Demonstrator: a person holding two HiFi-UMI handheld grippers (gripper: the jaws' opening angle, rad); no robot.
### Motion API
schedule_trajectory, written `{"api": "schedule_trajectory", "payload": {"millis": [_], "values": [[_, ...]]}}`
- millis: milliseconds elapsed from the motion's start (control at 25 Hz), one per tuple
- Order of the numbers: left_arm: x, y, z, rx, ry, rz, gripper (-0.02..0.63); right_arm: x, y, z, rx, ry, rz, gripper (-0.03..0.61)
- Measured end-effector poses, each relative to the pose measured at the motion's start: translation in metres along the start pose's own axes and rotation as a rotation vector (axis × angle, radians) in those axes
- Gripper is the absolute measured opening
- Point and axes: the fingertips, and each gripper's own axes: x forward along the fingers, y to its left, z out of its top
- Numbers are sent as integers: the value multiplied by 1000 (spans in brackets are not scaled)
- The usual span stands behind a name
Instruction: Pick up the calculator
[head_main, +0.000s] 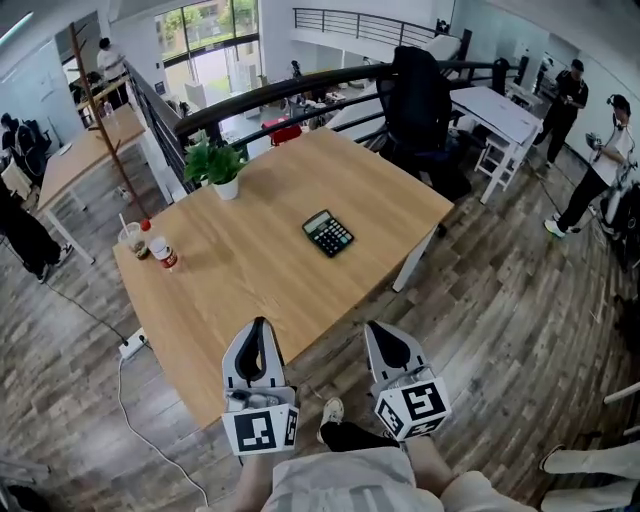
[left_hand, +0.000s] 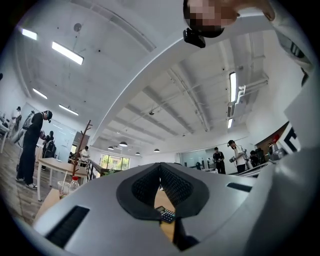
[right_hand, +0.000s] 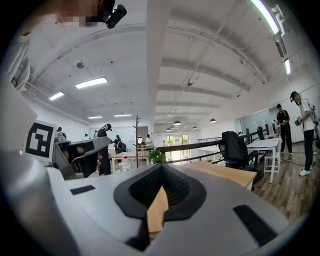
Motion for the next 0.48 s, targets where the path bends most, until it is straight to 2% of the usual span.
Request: {"api": "schedule_trajectory", "payload": {"millis": [240, 480], "values": [[74, 6, -3, 42, 0, 16, 9, 57, -53, 14, 31, -8, -6, 17], [122, -3, -22, 56, 33, 19, 9, 94, -92, 18, 10, 1, -8, 17]]}}
